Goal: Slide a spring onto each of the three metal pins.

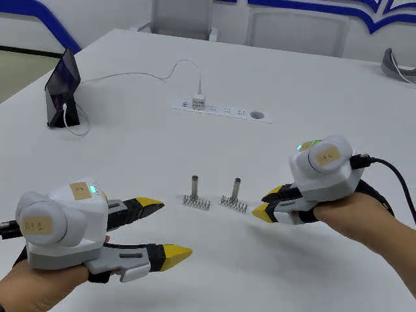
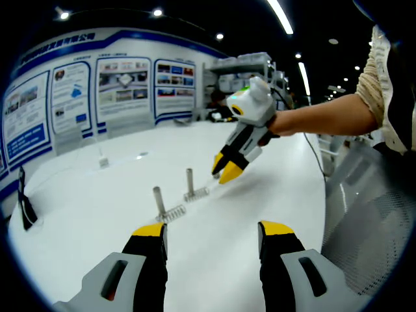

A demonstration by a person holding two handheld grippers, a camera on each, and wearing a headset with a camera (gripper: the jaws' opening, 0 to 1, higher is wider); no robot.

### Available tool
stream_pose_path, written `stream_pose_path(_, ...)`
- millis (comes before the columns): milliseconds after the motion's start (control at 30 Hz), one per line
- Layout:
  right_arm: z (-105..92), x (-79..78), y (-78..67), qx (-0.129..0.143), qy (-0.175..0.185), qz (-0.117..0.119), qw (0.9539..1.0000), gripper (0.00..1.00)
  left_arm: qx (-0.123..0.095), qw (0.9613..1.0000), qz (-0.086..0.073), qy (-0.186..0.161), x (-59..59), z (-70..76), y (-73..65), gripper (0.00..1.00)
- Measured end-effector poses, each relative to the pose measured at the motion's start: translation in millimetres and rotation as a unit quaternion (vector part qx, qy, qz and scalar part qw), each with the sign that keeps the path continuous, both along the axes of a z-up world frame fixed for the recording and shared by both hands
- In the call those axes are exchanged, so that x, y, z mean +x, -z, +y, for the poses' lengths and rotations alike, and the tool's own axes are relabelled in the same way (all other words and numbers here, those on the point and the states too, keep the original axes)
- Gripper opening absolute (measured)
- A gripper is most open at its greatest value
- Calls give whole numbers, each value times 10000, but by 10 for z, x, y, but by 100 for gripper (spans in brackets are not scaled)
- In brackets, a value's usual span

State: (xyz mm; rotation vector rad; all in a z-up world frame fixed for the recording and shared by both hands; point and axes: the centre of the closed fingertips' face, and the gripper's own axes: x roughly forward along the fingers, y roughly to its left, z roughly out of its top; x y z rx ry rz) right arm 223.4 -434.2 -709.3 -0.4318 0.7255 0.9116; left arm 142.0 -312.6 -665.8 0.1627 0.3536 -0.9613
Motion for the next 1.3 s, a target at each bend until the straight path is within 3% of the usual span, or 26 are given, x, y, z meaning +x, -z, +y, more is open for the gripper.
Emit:
stream_pose_path(433, 187, 106, 134, -129, -294, 190, 9993, 19, 26, 10000, 2, -65, -11, 28, -14, 57)
stream_pose_path(833, 180, 111, 278, -276, -366, 394, 9982, 17, 23, 10000, 29, -91, -16, 31, -1, 56)
stream_pose_path(1300, 194, 111, 323, -331, -364, 486, 9976, 14, 2, 10000, 39, -68, -18, 40, 15, 56)
